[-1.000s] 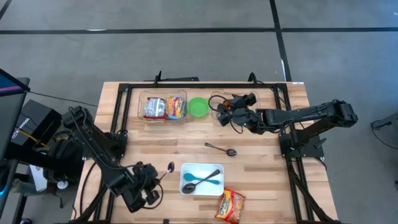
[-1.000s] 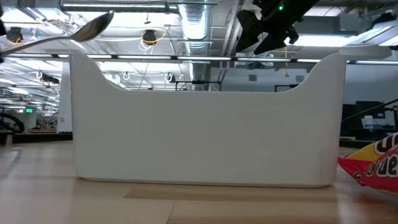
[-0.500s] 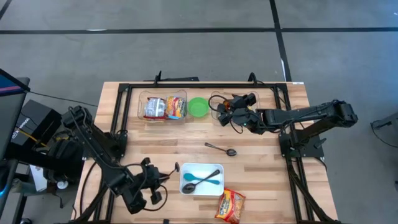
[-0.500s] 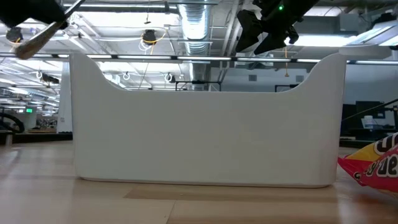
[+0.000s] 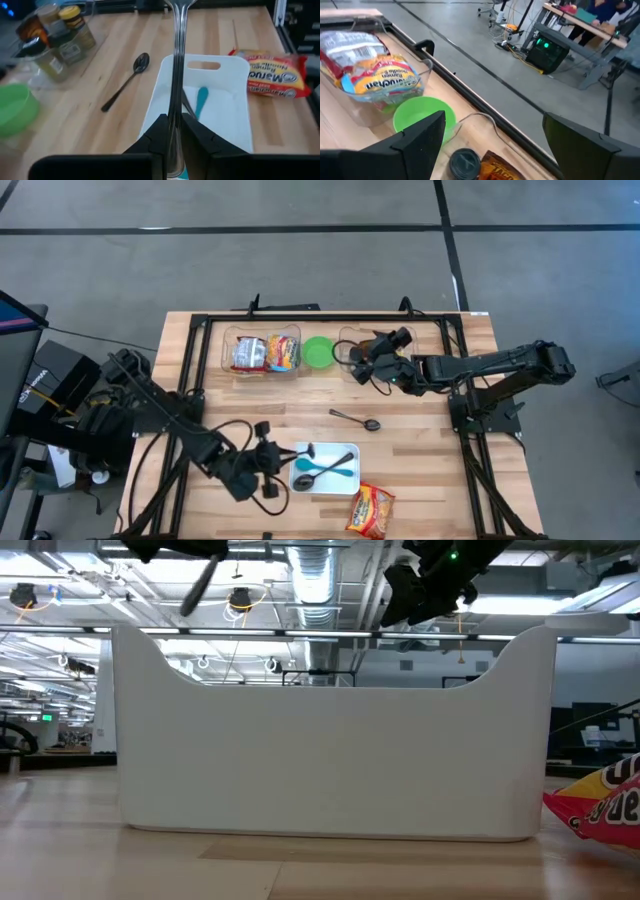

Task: Pick & Place Food Item
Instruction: Put the silver spoon into the white bin

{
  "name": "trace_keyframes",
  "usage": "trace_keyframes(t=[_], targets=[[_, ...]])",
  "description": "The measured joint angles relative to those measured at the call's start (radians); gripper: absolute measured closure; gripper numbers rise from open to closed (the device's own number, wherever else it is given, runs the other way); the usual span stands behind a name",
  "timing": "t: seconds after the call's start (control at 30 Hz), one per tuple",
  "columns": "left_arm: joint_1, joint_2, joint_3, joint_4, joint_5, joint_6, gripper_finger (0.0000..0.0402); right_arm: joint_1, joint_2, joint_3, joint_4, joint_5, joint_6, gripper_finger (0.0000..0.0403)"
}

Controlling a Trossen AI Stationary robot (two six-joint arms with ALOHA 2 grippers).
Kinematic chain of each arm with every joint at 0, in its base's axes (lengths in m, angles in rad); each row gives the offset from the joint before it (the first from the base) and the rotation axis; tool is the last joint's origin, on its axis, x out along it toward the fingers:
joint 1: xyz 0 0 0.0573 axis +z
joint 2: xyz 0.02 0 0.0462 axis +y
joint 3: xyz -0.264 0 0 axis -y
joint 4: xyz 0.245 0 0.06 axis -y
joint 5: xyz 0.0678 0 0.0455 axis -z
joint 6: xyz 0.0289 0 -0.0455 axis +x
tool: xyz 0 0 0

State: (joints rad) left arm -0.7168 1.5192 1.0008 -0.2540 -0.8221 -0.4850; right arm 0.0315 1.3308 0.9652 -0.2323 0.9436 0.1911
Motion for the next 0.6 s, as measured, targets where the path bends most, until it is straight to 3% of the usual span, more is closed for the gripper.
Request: trace_keyframes(t=[0.4, 0.6], targets=[[0.143, 0.000, 0.000, 0.125, 0.253, 0.370, 0.0372, -0.002, 0.000, 0.000, -0.022, 0.000, -0.042, 0.0074], [0.152, 0.000, 0.000, 0.122, 0.333, 0.403, 0.0374, -0.010, 0.000, 0.000, -0.022, 0.000, -0.044, 0.0074]])
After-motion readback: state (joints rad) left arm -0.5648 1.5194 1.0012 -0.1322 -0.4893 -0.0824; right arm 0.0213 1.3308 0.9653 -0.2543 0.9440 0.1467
